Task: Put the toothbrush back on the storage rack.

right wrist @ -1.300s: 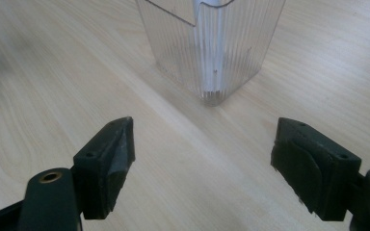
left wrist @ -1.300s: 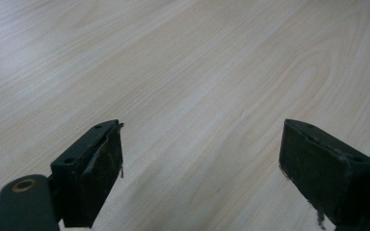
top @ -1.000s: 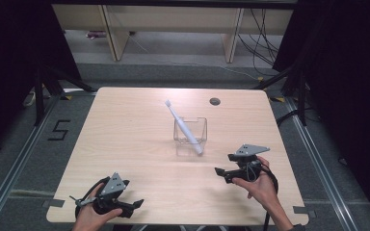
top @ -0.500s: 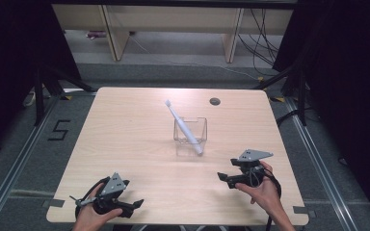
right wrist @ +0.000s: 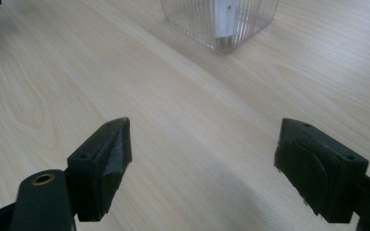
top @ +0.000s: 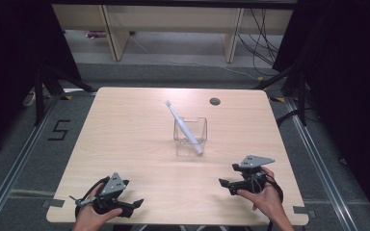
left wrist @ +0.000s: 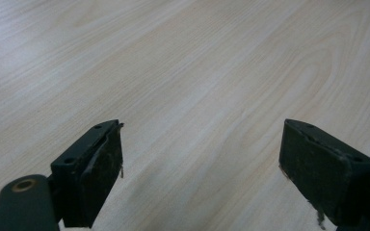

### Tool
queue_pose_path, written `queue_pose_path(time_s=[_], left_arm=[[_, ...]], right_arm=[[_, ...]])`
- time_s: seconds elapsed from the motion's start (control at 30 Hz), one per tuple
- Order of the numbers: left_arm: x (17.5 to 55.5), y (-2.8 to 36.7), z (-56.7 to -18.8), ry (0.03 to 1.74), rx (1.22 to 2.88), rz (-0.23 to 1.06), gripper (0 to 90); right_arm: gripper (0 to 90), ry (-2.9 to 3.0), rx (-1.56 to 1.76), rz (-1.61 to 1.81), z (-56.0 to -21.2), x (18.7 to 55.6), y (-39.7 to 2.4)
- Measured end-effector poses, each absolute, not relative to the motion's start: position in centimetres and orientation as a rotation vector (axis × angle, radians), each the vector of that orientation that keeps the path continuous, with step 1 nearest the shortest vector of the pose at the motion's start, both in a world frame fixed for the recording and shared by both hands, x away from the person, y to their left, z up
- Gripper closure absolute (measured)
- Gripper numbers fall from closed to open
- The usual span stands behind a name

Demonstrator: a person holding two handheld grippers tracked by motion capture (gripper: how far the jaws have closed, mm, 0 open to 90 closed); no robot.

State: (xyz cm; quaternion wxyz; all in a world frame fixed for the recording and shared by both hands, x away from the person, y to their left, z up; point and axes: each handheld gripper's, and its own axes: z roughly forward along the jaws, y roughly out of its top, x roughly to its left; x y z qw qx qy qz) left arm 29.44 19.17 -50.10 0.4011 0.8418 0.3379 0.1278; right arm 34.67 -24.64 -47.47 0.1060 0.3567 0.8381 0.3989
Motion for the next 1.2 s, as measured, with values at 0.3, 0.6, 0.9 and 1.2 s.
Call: queue_pose_path(time_s=[0.3,0.6,0.9,1.2], left_arm=[[29.5,19.3,-50.0,0.848,2.149,0.336,14.8],[29.5,19.3,-50.0,0.847,2.151,0.337,14.8],[29.5,19.3,-50.1,0.846,2.151,0.334,14.8],[29.5,19.3,-50.1,0.847,2.142,0.328,14.7]], right_arm=[[19.0,2.469,1.056,1.158,-47.7,33.9,-25.0],[18.4,2.456,1.068,1.121,-48.0,33.1,-25.7],[18.8,2.461,1.095,1.114,-48.4,32.5,-26.7],[19.4,2.449,1.091,1.070,-48.7,31.9,-27.6]])
